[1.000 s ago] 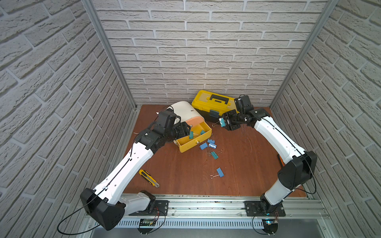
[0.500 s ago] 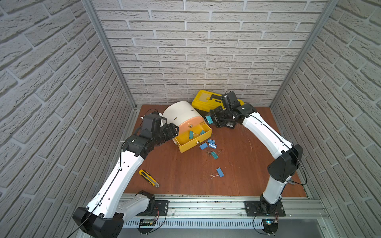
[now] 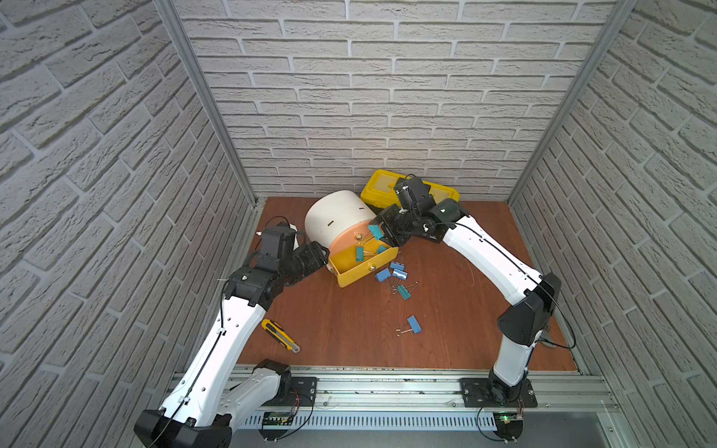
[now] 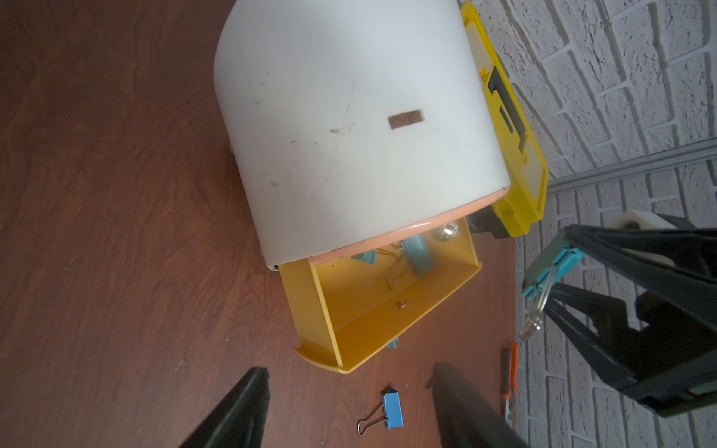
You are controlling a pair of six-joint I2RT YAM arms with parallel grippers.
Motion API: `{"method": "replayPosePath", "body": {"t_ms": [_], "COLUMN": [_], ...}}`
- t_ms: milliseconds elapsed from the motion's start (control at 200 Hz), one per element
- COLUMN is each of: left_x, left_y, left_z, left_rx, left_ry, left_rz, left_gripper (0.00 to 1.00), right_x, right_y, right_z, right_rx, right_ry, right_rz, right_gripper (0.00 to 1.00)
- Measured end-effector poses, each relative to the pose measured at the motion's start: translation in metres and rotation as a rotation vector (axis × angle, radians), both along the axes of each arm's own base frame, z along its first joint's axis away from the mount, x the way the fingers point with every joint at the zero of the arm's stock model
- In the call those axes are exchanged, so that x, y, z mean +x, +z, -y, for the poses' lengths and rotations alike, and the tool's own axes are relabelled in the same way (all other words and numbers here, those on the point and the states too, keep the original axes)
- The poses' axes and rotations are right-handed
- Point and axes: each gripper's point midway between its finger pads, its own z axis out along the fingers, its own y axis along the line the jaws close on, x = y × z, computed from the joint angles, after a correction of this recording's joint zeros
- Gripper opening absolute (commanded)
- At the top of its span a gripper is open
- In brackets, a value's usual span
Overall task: Put the binder clips in the drawer according to color
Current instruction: Place the binder clip in the drawer.
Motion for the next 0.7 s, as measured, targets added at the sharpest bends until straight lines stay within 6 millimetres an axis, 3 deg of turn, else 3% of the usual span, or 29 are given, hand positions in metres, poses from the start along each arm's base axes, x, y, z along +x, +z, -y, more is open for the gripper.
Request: {"method": "replayPosePath", "body": {"t_ms": [280, 700], "left_x": [-0.006, -0.016], "left_y": [-0.001, -0.004], "left_z": [-0.002, -0.004], "left_rx": [-0.006, -0.024], "left_ry": [0.000, 0.008], "left_rz": [0.004, -0.004], "left_gripper": [0.71, 0.71], "right_x": [-0.012, -0.007], "right_y": [-0.010, -0.012], "right_z": [-0.035, -0.035], "right_rx": [-0.047, -0.143], "right_ry": [0.071, 0.076], "right_rz": [0.030, 0.119], "right_gripper": [0.35, 0.36]}}
